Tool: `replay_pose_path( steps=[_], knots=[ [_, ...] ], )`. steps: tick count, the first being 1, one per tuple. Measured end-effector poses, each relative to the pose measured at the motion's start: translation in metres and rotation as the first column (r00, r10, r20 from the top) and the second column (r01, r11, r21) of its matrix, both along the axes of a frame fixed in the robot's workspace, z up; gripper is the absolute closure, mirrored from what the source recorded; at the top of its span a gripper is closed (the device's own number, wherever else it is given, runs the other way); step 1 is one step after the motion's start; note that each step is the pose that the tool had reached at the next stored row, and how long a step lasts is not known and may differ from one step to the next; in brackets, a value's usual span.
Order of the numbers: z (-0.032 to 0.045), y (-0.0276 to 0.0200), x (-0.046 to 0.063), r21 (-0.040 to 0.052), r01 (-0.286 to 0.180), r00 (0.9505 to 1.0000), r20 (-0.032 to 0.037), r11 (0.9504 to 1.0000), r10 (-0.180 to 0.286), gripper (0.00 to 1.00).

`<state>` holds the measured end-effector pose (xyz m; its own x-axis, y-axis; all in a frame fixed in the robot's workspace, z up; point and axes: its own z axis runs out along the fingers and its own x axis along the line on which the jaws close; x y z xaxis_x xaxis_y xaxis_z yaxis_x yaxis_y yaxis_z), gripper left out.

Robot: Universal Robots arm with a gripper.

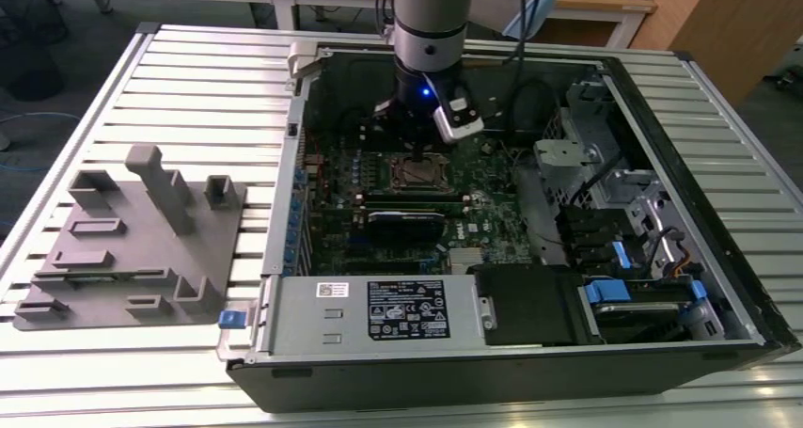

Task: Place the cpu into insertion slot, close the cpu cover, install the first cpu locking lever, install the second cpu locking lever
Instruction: 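Install the first cpu locking lever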

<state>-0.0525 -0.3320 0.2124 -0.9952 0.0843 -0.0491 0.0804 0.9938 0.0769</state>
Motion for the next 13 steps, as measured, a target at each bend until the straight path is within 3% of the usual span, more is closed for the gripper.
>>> replay_pose_path(
  steps=[3,6,10,13],
  knots=[
    [0.0000,-0.0005,0.0000,-0.0029,-0.023,0.9997,-0.0001,0.9997,0.023,0.90],
    [0.0000,-0.0042,0.0000,-0.0077,-0.024,0.9997,-0.0003,0.9997,0.024,0.90],
    [-0.0001,-0.0081,0.0000,-0.0243,-0.024,0.9997,-0.0006,0.9994,0.024,0.90],
    [0.0016,-0.0083,0.0000,-0.0255,-0.024,0.9997,-0.0010,0.9994,0.024,0.90]
  ],
)
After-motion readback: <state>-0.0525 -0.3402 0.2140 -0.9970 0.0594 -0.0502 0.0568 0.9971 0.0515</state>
